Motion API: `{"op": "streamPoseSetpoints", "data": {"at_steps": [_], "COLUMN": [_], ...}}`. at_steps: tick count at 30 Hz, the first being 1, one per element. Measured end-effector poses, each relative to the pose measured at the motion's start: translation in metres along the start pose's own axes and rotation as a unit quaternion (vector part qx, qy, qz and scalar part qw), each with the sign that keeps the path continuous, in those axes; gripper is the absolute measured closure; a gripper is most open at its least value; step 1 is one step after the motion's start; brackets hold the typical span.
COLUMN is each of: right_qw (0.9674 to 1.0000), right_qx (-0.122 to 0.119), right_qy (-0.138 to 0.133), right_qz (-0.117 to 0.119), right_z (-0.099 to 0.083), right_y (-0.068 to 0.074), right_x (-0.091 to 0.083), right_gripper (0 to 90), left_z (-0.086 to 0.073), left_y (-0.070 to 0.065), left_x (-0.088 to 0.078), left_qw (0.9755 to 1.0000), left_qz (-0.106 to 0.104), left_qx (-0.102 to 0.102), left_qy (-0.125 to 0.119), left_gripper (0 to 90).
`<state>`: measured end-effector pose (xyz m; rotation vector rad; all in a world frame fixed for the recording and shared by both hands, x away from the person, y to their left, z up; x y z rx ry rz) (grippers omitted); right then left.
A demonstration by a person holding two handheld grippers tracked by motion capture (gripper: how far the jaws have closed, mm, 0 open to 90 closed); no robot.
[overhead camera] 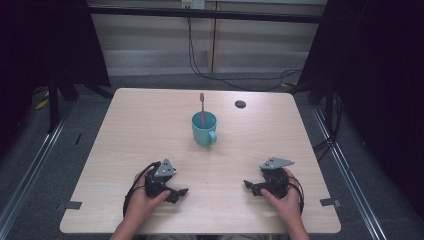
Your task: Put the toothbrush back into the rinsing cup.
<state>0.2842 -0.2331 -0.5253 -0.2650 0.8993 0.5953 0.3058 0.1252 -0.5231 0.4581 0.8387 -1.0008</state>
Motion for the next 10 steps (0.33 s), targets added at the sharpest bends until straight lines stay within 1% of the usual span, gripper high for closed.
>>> {"op": "streamPoseSetpoints", "data": {"at_steps": [10], "right_qw": [1.0], "right_qx": [0.0], "right_qy": [0.003], "right_qz": [-0.002], "right_z": [-0.0001], "right_y": [0.0002], "right_x": [0.0], "right_gripper": [12.5], "left_z": [0.0], "left_y": [-0.0001], "left_x": [0.0002], "left_qw": [1.0], "left_qz": [-0.001], "left_qx": [-0.001], "left_qy": [-0.001], "left_gripper": [13.2]}}
Point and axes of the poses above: each handheld gripper's, and its own axes: x roughly forward along the jaws, z roughly out of its top, y roughly to its left, the point moved 2 cm from there along x, roughly forward along the jaws, and after that the axes turned 9 degrees about y, right-handed, at the moved point
